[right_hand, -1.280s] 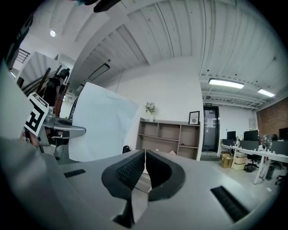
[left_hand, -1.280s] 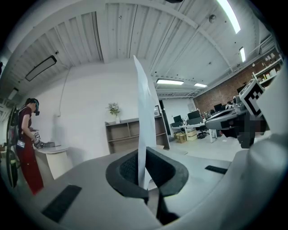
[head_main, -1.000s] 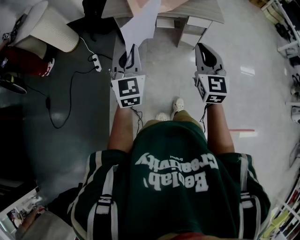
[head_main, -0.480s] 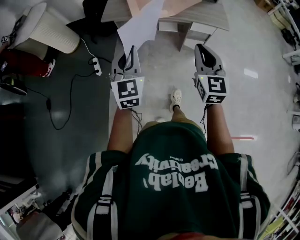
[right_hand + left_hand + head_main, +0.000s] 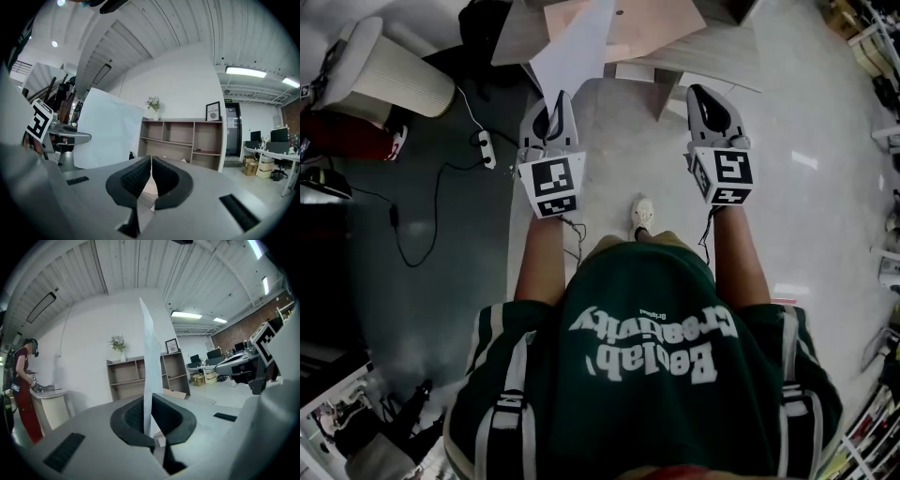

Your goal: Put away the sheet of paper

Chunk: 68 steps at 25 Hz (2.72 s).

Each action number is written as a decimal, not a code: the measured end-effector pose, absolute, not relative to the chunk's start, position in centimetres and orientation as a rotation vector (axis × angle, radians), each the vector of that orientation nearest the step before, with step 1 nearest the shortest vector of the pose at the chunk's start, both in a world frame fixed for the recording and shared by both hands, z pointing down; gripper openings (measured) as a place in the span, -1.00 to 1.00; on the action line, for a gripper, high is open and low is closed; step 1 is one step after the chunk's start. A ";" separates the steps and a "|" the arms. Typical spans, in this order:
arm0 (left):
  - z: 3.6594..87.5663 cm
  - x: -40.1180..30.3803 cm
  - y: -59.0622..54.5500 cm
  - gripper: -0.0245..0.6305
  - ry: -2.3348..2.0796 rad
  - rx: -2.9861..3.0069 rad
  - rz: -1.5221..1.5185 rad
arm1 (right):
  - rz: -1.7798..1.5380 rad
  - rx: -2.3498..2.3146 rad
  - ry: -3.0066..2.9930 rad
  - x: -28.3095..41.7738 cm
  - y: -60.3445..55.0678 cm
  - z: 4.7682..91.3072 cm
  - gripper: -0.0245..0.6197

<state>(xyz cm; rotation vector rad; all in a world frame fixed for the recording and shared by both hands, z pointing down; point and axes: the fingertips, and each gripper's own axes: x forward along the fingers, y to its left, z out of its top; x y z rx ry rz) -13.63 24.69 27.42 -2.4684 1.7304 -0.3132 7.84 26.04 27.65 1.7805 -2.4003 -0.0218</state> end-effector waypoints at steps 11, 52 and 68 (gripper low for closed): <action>27.9 -9.3 17.1 -0.87 1.791 -2.429 -0.341 | -0.014 1.702 -2.470 11.6 17.1 28.4 -0.81; 36.8 -6.6 -13.9 -0.87 1.438 -2.797 -0.533 | 0.122 1.766 -2.303 10.4 -14.0 33.7 -0.81; 42.8 -2.5 -19.0 -0.87 1.167 -3.147 -0.630 | 0.194 1.836 -2.195 11.6 -19.6 36.6 -0.81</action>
